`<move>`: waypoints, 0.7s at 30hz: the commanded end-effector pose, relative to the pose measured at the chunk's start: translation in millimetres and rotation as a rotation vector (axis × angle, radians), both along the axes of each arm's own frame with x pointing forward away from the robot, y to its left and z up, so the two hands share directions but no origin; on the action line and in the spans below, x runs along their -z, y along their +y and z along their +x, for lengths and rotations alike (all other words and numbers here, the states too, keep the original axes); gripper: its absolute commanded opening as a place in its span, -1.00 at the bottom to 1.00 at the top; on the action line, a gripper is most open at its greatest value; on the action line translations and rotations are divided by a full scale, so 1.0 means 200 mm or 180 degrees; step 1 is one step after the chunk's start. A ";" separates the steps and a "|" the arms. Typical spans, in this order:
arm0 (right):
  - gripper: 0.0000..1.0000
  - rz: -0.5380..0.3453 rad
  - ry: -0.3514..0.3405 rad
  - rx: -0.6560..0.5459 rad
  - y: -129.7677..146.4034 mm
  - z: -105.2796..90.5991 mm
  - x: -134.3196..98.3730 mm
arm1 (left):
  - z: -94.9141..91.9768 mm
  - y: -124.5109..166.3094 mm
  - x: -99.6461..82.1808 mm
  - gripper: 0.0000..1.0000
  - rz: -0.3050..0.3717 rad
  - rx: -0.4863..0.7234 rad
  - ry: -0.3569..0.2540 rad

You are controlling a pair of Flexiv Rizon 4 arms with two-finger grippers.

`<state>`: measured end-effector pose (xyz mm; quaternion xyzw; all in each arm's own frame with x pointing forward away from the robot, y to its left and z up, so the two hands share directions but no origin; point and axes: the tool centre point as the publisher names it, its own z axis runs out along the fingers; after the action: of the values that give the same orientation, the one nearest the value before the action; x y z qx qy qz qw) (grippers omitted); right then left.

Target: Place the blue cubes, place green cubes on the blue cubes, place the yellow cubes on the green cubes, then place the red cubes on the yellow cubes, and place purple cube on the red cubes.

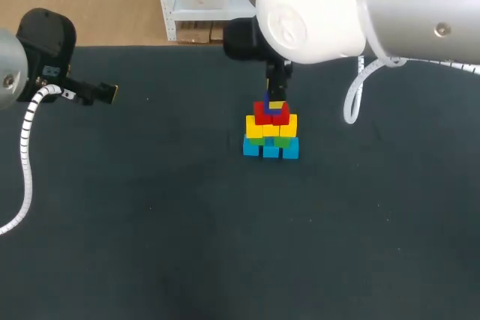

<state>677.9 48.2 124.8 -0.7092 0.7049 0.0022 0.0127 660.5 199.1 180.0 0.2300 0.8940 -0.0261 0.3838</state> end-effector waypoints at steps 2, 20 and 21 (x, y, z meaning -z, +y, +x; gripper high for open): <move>-0.06 0.0004 -0.0006 0.0007 0.00 0.00 0.00 | 0.00 0.01 0.00 1.00 -0.0008 0.0013 0.0004; 0.91 0.0030 -0.0110 0.0089 -0.01 0.03 0.00 | 0.00 0.01 0.00 1.00 -0.0008 0.0013 0.0004; 1.00 0.0052 -0.0116 0.0099 -0.01 0.03 -0.01 | 0.00 0.01 0.00 1.00 -0.0008 0.0013 0.0004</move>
<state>686.6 49.3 125.2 -0.6986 0.7150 -0.0069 0.0258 660.5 199.1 180.0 0.2300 0.8940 -0.0261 0.3838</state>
